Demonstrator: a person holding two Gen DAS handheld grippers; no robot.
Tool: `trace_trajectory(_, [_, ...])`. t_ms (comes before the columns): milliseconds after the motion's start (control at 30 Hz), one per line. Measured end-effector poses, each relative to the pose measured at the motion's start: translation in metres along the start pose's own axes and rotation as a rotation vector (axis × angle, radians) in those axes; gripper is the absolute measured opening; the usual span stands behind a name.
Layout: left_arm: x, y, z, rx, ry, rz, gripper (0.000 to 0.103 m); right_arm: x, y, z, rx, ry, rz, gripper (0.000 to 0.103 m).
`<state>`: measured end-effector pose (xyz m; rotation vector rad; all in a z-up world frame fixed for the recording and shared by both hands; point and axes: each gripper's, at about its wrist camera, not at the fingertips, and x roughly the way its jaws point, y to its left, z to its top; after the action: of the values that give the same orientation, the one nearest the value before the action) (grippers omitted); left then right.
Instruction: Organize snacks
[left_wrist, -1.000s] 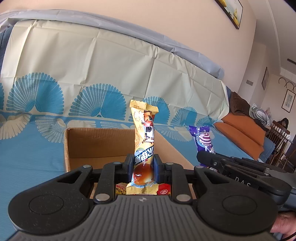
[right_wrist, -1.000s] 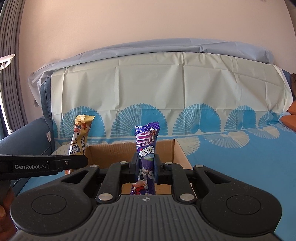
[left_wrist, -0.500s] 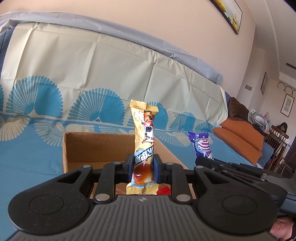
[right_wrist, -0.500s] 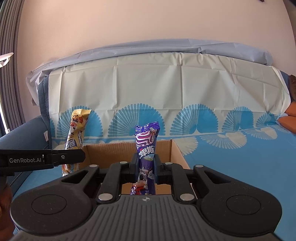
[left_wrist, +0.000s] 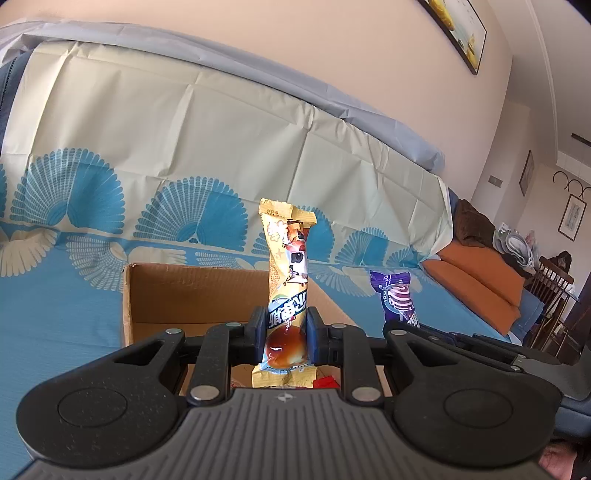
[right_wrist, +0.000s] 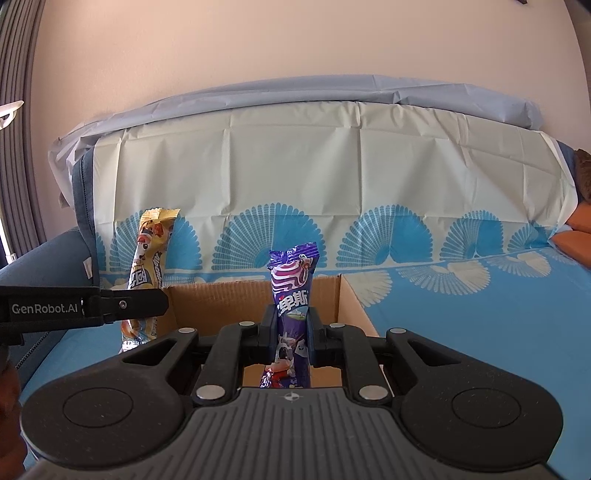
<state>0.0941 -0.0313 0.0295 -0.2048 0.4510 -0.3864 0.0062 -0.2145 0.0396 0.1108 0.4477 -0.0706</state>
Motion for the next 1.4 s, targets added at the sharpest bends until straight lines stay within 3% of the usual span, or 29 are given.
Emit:
trace_trajectory(300, [-0.001,0.0,0.001,-0.014,0.002,-0.011,0.024,0.003,0.006,-0.001,-0.017,0.013,0.001,0.016])
trace_trajectory(367, [0.002,0.002,0.001,-0.031,0.036,-0.031,0.029,0.007,0.006,-0.001,-0.016,0.04,0.006,0.019])
trace_trajectory(400, [0.005,0.004,0.0,-0.042,0.056,-0.038,0.036,0.01,0.006,-0.002,-0.02,0.058,-0.002,0.022])
trace_trajectory(467, [0.006,0.005,0.0,-0.039,0.057,-0.024,0.037,0.013,0.007,-0.003,-0.026,0.073,-0.03,0.05])
trace_trajectory(667, [0.002,0.013,0.002,-0.063,0.049,-0.007,0.042,0.018,0.003,-0.003,0.004,0.097,-0.049,0.069])
trace_trajectory(767, [-0.005,0.014,0.002,-0.051,0.044,-0.001,0.053,0.02,0.003,-0.005,0.002,0.115,-0.068,0.084])
trace_trajectory(833, [-0.013,0.014,0.001,-0.029,0.035,0.019,0.069,0.022,0.004,-0.006,0.004,0.126,-0.077,0.091])
trace_trajectory(967, [-0.031,0.011,-0.006,0.019,0.024,0.063,0.079,0.019,0.005,-0.007,0.007,0.138,-0.091,0.102])
trace_trajectory(1100, [-0.05,0.004,-0.02,0.037,0.04,0.108,0.083,0.011,0.006,-0.008,0.009,0.144,-0.159,0.102])
trace_trajectory(1300, [-0.079,-0.028,-0.048,0.182,0.036,0.161,0.084,-0.017,-0.008,-0.008,0.114,0.13,-0.159,0.102])
trace_trajectory(1400, [-0.087,-0.031,-0.054,0.139,0.032,0.155,0.086,-0.028,-0.008,-0.011,0.133,0.139,-0.152,0.102])
